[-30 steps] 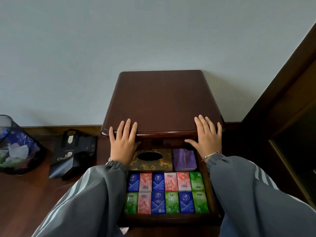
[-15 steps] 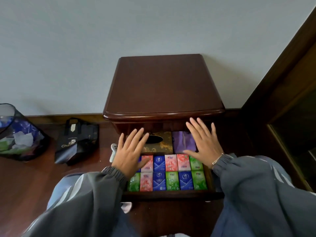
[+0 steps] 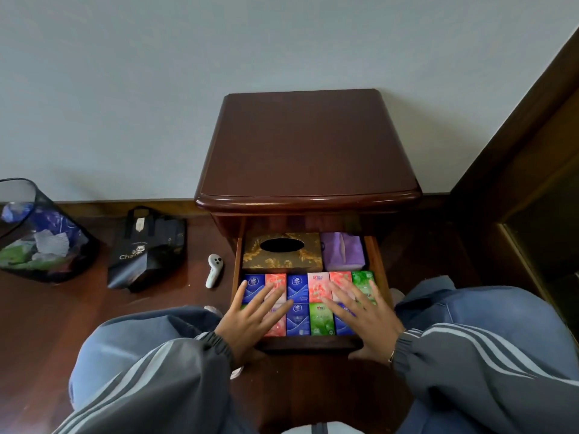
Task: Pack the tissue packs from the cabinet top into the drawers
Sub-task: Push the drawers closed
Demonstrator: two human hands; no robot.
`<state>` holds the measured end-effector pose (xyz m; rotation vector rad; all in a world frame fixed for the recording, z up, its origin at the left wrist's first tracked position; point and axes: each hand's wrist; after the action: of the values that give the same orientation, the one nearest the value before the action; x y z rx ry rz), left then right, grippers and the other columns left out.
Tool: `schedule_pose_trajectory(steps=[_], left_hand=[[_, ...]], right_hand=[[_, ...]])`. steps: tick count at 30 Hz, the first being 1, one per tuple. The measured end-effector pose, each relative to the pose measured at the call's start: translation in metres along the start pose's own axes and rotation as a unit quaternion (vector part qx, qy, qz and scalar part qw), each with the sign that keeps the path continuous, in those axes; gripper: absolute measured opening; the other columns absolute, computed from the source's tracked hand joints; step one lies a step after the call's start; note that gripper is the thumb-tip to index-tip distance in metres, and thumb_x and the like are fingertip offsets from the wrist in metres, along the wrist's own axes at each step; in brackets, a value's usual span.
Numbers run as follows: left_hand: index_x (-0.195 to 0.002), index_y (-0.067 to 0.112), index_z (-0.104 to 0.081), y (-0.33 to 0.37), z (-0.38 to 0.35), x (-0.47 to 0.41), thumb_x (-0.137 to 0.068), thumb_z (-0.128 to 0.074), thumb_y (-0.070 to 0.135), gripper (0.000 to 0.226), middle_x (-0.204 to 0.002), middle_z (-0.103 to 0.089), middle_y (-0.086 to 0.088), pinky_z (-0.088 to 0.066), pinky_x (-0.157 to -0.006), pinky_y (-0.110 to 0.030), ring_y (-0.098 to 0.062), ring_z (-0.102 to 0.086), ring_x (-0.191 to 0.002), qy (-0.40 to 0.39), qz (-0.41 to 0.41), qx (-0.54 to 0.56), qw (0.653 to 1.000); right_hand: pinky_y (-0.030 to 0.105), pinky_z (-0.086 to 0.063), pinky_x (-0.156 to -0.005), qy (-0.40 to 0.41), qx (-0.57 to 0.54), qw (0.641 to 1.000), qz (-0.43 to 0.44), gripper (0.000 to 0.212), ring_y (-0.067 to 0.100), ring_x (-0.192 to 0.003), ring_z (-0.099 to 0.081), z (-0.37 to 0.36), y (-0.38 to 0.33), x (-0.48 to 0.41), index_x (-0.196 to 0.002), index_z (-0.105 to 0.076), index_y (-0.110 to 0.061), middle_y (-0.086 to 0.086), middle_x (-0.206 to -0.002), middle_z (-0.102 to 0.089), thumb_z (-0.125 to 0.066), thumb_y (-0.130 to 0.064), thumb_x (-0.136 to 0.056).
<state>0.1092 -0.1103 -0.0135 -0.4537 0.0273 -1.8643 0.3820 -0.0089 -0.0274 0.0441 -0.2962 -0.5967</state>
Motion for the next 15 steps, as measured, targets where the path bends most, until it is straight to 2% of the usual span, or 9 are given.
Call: schedule_pose_trajectory(steps=[3, 7, 9, 11, 13, 15], left_hand=[[-0.152, 0.017, -0.011, -0.007, -0.006, -0.008, -0.043, -0.073, 0.079, 0.141, -0.149, -0.043, -0.010, -0.033, -0.104, -0.062, -0.027, -0.045, -0.135, 0.052, 0.025, -0.018, 0.998], [-0.149, 0.021, -0.026, -0.021, -0.007, -0.027, -0.038, -0.085, 0.063, 0.133, -0.153, -0.036, -0.011, -0.029, -0.107, -0.062, -0.029, -0.040, -0.139, 0.095, 0.067, -0.029, 0.993], [-0.152, 0.022, -0.019, -0.025, -0.010, -0.039, -0.053, -0.087, 0.044, 0.122, -0.157, -0.028, -0.010, -0.024, -0.109, -0.062, -0.028, -0.029, -0.143, 0.140, 0.068, -0.061, 0.986], [-0.154, 0.024, -0.010, -0.027, -0.013, -0.053, -0.068, -0.078, 0.025, 0.109, -0.159, -0.018, -0.008, -0.021, -0.109, -0.061, -0.027, -0.021, -0.144, 0.177, 0.032, -0.113, 0.977], [-0.154, 0.026, -0.005, -0.033, -0.011, -0.070, -0.075, -0.068, 0.018, 0.101, -0.160, -0.009, -0.007, -0.017, -0.110, -0.058, -0.026, -0.019, -0.144, 0.200, 0.011, -0.158, 0.967], [-0.154, 0.025, 0.002, -0.044, -0.003, -0.088, -0.082, -0.054, 0.015, 0.091, -0.160, -0.003, -0.008, -0.014, -0.111, -0.057, -0.025, -0.017, -0.144, 0.232, 0.024, -0.187, 0.954]], right_hand=[[0.063, -0.028, -0.101, 0.043, 0.013, 0.999, -0.028, 0.140, 0.031, -0.136, -0.031, 0.000, 0.009, -0.009, -0.143, -0.031, -0.021, 0.009, -0.150, -0.034, -0.071, -0.080, -0.023], [0.061, -0.031, -0.102, 0.069, 0.036, 0.995, -0.056, 0.135, 0.030, -0.135, -0.038, 0.005, 0.024, -0.031, -0.144, -0.027, -0.019, 0.008, -0.148, -0.038, -0.073, -0.078, -0.031], [0.061, -0.034, -0.100, 0.083, 0.044, 0.993, -0.070, 0.132, 0.029, -0.136, -0.036, 0.009, 0.033, -0.043, -0.144, -0.026, -0.019, 0.008, -0.149, -0.038, -0.075, -0.075, -0.035], [0.061, -0.037, -0.097, 0.104, 0.072, 0.990, -0.064, 0.126, 0.027, -0.136, -0.031, 0.011, 0.042, -0.056, -0.142, -0.027, -0.021, 0.007, -0.149, -0.035, -0.078, -0.070, -0.038], [0.061, -0.040, -0.094, 0.137, 0.105, 0.984, -0.046, 0.121, 0.025, -0.134, -0.030, 0.012, 0.051, -0.070, -0.140, -0.028, -0.026, 0.005, -0.148, -0.029, -0.081, -0.064, -0.038], [0.061, -0.040, -0.094, 0.159, 0.123, 0.978, -0.050, 0.122, 0.023, -0.133, -0.030, 0.016, 0.062, -0.085, -0.141, -0.026, -0.029, 0.003, -0.147, -0.025, -0.083, -0.061, -0.037]])
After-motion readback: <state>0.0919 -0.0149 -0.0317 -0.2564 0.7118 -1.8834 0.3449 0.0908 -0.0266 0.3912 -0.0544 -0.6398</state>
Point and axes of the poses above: each hand's wrist, its own x-axis away from the middle knuckle, its own z-axis out of the back of the hand, y = z × x
